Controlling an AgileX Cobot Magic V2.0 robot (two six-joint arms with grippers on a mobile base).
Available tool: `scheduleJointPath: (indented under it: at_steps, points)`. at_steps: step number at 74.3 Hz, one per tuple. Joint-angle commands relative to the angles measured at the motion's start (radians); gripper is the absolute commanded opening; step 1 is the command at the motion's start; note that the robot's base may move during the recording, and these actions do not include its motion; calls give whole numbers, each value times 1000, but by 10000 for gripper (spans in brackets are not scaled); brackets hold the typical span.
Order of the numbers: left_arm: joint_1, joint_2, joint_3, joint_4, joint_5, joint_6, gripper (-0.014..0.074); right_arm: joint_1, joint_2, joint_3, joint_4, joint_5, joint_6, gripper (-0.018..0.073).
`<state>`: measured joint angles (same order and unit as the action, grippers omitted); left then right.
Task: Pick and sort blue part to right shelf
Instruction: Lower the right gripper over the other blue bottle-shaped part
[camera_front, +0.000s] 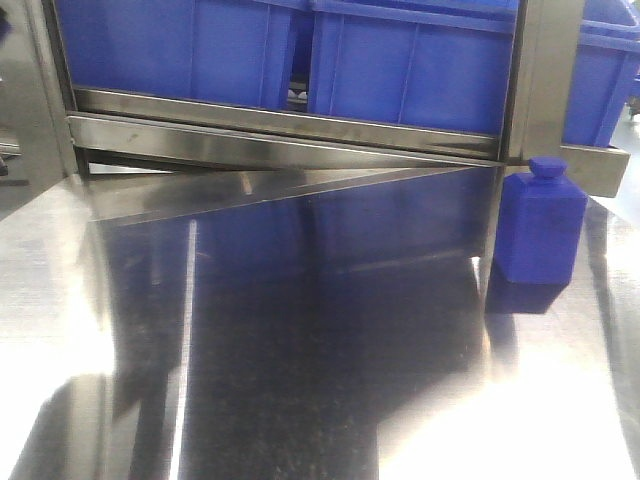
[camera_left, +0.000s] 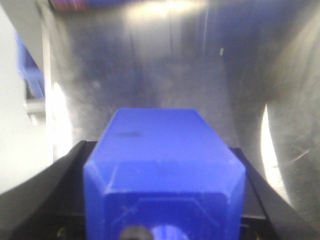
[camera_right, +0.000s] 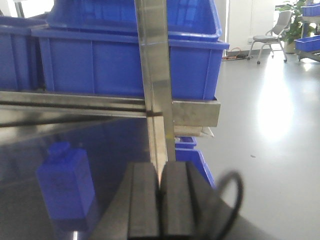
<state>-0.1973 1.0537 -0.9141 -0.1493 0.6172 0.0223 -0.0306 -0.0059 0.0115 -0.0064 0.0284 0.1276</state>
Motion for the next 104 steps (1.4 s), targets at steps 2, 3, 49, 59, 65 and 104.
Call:
scheduleJointPath:
  at_steps: [2,3,49,59,65,104]
  points:
    - [-6,-143,60,7,-152,1,281,-3,50,-80,6,-84,3,56]
    - [-6,-152,66,9,-158,1,281,-3,58,-87,6,-83,3,56]
    - [-6,-743,373,43,-352,1,281,401,601,-544,-68,31,2,443]
    - [-6,-747,376,42,-352,1,281,492,749,-647,-70,151,2,594]
    - [-6,-747,376,42,-352,1,281,501,817,-720,-68,274,3,594]
    - [-6,-747,376,42,-338,1,281,365,1343,-1399,-62,1048,165,594]
